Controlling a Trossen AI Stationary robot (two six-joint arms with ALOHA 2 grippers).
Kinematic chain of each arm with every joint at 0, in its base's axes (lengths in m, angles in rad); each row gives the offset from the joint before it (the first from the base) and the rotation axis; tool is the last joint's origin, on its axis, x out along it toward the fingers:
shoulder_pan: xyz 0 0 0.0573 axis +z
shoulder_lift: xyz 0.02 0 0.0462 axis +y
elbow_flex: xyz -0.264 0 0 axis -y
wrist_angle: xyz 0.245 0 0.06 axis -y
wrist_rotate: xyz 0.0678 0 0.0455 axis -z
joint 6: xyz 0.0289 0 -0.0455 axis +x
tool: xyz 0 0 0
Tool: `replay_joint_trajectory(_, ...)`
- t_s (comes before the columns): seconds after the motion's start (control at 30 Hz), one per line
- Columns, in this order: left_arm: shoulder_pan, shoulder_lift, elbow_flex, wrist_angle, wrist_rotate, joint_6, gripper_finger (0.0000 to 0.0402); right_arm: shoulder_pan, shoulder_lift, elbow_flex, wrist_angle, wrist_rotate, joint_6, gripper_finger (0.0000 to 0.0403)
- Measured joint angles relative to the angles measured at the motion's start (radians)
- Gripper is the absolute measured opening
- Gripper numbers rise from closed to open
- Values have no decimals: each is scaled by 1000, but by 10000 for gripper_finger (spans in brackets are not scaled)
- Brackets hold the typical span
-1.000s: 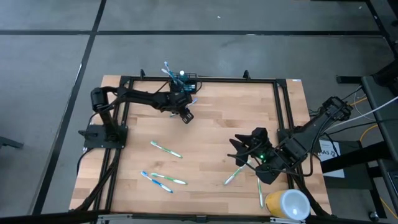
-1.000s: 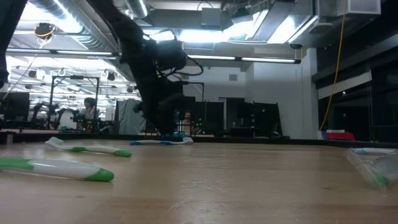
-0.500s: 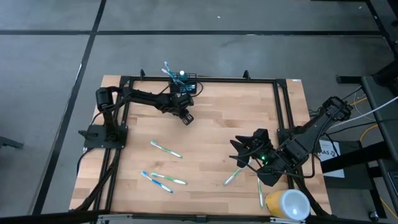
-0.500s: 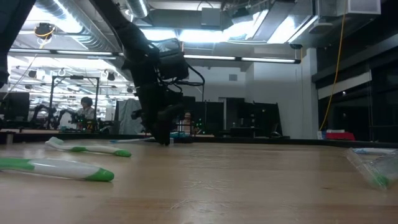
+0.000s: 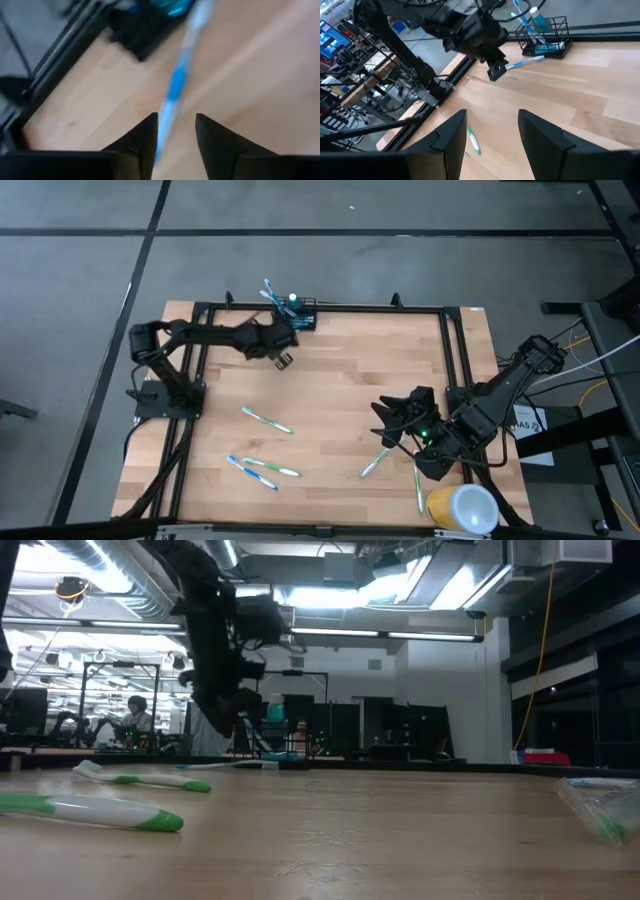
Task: Pick & Place toothbrushing station
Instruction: Put the blue toothbrush into the black wire organizer
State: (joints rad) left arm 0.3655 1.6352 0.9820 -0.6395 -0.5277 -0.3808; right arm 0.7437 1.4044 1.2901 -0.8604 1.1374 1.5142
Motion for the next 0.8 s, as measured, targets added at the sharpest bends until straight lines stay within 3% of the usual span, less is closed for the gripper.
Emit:
replay_joint_trajectory(0.1,67,-1,-14,1,9,41,155,2,0,0,0,0,-1,180)
replay_joint_trajectory(0.3,184,-1,-28,42,126,136,184,20,0,0,-1,24,9,180)
replay_joint_trajectory(0.5,247,-2,-28,61,285,219,182,27,0,0,0,34,22,180)
replay_joint_trajectory(0.8,250,-2,-33,42,316,265,176,28,0,0,7,34,23,180)
